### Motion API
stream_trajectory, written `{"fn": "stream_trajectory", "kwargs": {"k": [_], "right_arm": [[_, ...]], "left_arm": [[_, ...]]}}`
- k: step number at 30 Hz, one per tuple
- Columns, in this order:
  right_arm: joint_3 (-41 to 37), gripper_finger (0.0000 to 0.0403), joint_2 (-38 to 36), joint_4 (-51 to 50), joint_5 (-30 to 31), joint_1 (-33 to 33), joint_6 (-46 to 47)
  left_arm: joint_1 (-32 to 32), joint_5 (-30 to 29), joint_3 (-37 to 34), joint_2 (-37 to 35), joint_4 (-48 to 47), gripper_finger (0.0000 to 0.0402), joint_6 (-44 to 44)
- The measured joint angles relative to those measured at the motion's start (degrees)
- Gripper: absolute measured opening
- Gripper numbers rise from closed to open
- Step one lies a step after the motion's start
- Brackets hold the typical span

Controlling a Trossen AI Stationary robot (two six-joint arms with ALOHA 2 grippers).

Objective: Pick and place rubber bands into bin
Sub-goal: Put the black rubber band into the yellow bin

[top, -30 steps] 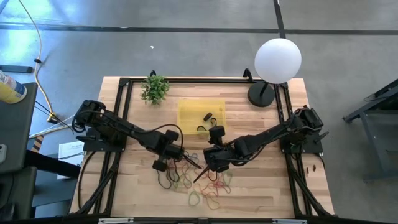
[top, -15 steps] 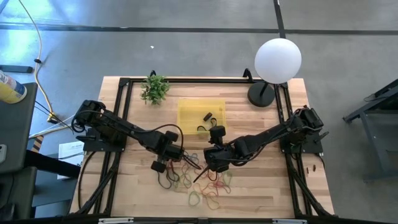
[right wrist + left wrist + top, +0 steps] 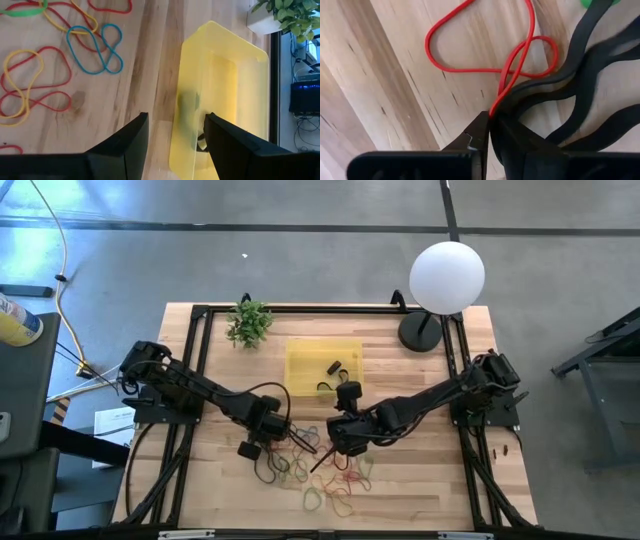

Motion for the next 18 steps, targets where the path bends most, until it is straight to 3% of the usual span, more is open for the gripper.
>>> {"fn": "stream_trajectory", "kwargs": {"k": [10,18], "right_arm": [[0.0,0.0181,0.0,0.1,-0.1,0.0,0.0],[0.0,0.0181,0.0,0.2,-0.5,0.0,0.0]], "left_arm": [[0.0,-2.7,0.0,0.0,-0.1,0.0127,0.2],[0.0,-1.9,0.1,0.0,-2.8,0.0136,-1.4]]}}
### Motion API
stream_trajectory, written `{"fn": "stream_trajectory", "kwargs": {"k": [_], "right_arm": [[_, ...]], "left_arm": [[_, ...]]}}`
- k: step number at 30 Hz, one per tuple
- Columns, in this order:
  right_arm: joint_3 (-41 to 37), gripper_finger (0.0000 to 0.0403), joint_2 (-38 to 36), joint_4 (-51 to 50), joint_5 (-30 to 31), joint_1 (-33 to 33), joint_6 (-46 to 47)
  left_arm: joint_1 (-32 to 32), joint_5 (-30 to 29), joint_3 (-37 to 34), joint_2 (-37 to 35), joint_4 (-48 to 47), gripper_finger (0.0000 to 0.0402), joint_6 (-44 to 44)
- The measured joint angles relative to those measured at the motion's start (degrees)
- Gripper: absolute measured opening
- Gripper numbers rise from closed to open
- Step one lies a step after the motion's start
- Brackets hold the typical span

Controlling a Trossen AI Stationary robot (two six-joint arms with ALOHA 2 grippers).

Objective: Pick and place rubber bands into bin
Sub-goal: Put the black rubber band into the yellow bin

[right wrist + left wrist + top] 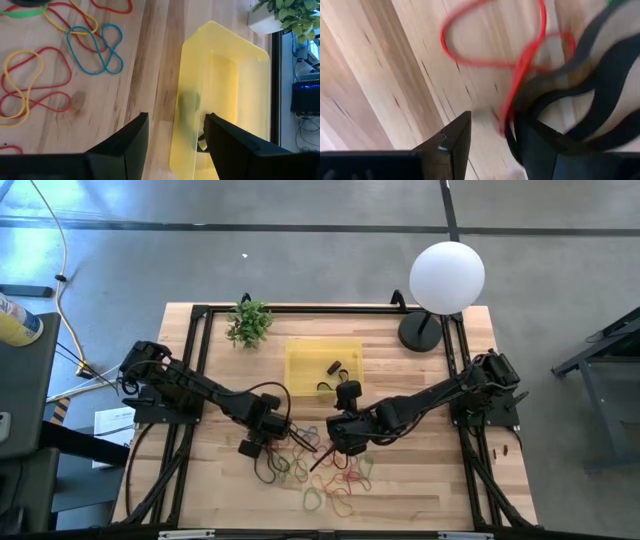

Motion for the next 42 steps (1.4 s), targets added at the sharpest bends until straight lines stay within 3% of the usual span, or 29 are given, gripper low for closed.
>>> {"fn": "stream_trajectory", "kwargs": {"k": [5,12,21,26,33,42], "right_arm": [[0.0,0.0181,0.0,0.4,-0.4,0.0,0.0],[0.0,0.0181,0.0,0.7,-0.5,0.0,-0.1],[0.0,0.0181,0.0,0.6,-0.5,0.0,-0.1],[0.0,0.0181,0.0,0.6,-0.4,0.0,-0.1],[0.0,0.0181,0.0,0.6,-0.4,0.0,-0.5],[0.0,0.0181,0.0,-3.7,2.5,0.1,0.9]], "left_arm": [[0.0,0.1,-0.1,0.0,-4.8,0.0132,-3.1],[0.0,0.2,-0.1,0.0,-4.8,0.0120,-3.2],[0.0,-2.4,-0.1,0.0,-4.6,0.0009,-3.1],[0.0,-4.1,0.6,0.0,-5.0,0.0021,-3.0],[0.0,-8.8,5.4,0.0,-6.4,0.0007,0.2],[0.0,-19.9,13.9,0.0,-15.3,0.0002,2.0]]}}
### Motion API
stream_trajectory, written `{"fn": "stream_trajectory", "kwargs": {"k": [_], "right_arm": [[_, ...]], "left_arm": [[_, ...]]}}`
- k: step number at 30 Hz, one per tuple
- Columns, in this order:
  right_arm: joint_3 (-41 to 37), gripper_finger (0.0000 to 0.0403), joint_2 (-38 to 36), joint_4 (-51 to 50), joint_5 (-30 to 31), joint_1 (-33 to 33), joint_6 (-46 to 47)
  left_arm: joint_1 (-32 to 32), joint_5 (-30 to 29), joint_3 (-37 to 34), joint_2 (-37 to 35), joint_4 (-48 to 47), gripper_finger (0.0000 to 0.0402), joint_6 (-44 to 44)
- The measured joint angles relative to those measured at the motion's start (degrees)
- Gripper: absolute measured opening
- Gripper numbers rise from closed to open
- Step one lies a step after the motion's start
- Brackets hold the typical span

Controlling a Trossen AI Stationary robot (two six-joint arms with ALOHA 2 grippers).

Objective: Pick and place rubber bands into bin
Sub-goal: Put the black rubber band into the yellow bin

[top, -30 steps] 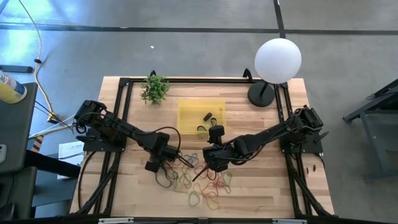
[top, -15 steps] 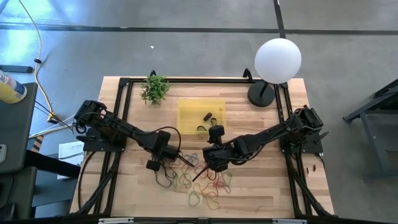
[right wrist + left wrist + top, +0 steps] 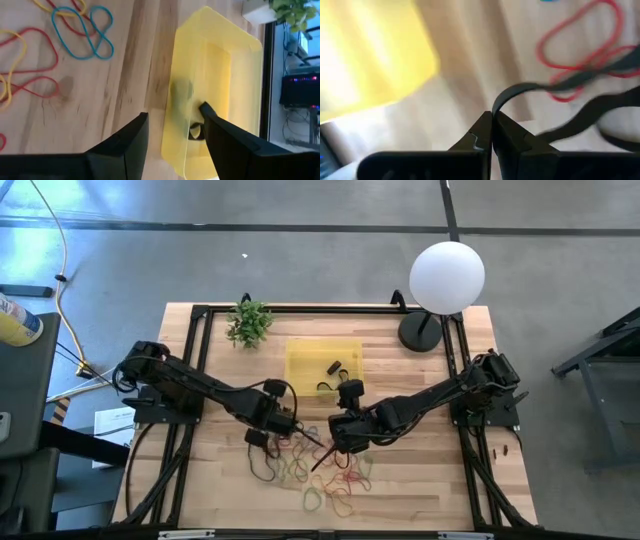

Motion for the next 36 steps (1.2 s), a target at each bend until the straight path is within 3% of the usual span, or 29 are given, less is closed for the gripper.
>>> {"fn": "stream_trajectory", "kwargs": {"k": [8,17,24,29,36], "right_arm": [[0.0,0.0181,0.0,-4.0,0.1,0.1,4.4],[0.0,0.0181,0.0,-9.9,3.5,3.5,12.0],[0.0,0.0181,0.0,-10.0,5.1,6.9,15.6],[0.0,0.0181,0.0,-10.0,5.1,9.5,19.5],[0.0,0.0181,0.0,-10.0,7.3,14.4,23.4]], "left_arm": [[0.0,-12.0,8.2,0.0,-4.5,0.0001,0.6],[0.1,-26.1,17.3,-0.1,-4.5,0.0000,7.6],[3.7,-31.9,21.8,-0.1,-2.4,0.0000,16.0],[10.3,-27.9,22.1,-0.1,4.5,0.0000,24.8],[21.7,-7.0,22.1,-0.1,16.5,0.0000,36.5]]}}
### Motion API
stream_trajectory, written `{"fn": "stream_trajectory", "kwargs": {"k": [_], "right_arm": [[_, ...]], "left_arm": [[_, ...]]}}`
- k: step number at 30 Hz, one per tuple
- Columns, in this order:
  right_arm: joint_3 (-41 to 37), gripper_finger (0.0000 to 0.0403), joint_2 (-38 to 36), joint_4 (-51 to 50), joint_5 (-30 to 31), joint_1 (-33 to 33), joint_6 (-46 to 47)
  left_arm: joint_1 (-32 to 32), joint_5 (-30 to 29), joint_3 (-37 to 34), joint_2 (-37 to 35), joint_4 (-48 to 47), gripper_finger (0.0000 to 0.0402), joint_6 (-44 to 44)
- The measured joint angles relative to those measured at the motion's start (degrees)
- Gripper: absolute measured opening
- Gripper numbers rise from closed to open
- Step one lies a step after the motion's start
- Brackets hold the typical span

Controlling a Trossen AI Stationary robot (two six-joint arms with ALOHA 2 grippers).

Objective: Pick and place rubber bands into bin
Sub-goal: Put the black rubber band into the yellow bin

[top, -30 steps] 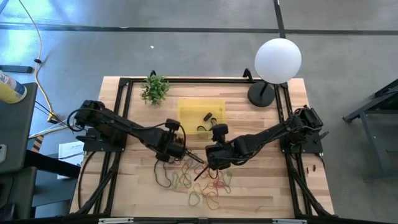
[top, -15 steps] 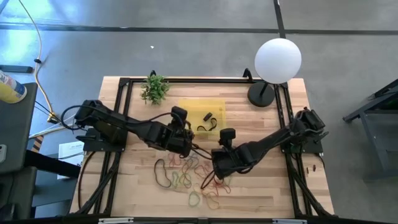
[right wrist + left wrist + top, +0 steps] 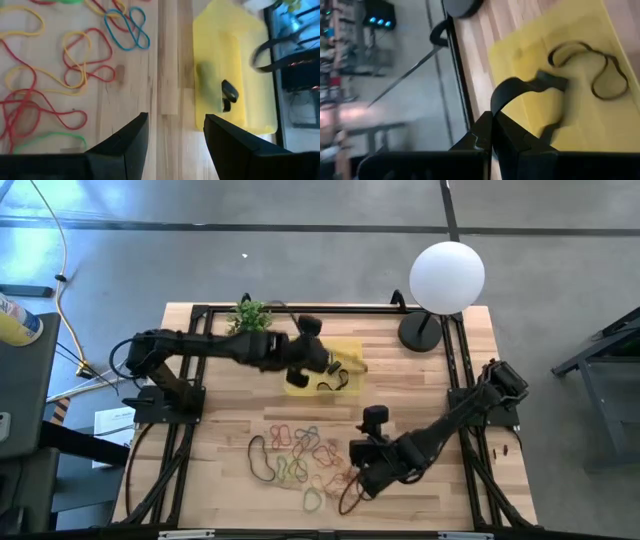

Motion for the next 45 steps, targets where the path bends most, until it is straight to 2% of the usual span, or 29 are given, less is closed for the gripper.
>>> {"fn": "stream_trajectory", "kwargs": {"k": [6,8,11,16,20,23,27,31,35,42,45], "right_arm": [[0.0,0.0181,0.0,-0.2,3.9,3.4,0.7],[0.0,0.0181,0.0,-0.9,5.2,3.9,0.7],[-0.4,0.0181,0.0,-1.6,8.3,4.5,0.3],[-5.7,0.0181,-2.2,1.9,17.7,5.3,-1.1],[-12.0,0.0181,-8.1,7.1,25.6,6.0,-0.4],[-16.4,0.0181,-14.0,12.8,27.1,6.3,-3.1],[-21.4,0.0181,-21.9,21.7,24.9,6.3,-12.4],[-27.2,0.0181,-31.6,26.7,20.6,4.8,-15.4],[-37.3,0.0181,-44.0,37.1,11.2,2.4,-18.0],[-60.9,0.0181,-66.7,72.0,-11.3,-3.2,-31.5],[-67.4,0.0181,-74.0,77.3,-16.7,-6.3,-31.9]], "left_arm": [[7.5,13.4,-0.7,0.0,1.5,0.0000,0.9],[8.8,16.2,-2.0,0.0,2.2,0.0000,1.0],[9.6,17.6,-5.1,0.0,4.9,0.0000,1.1],[9.5,19.0,-9.8,0.0,9.0,0.0000,1.8],[9.5,19.3,-10.9,0.0,11.0,0.0000,1.9],[9.5,19.3,-11.0,0.0,12.6,0.0000,1.9],[9.5,20.6,-11.0,0.0,15.1,0.0000,2.0],[9.5,22.9,-11.0,0.0,18.2,0.0000,2.0],[9.5,23.2,-11.0,0.0,19.8,0.0000,1.8],[9.5,23.2,-11.0,0.6,20.2,0.0000,0.2],[9.5,23.2,-11.1,0.8,20.0,0.0000,-1.0]]}}
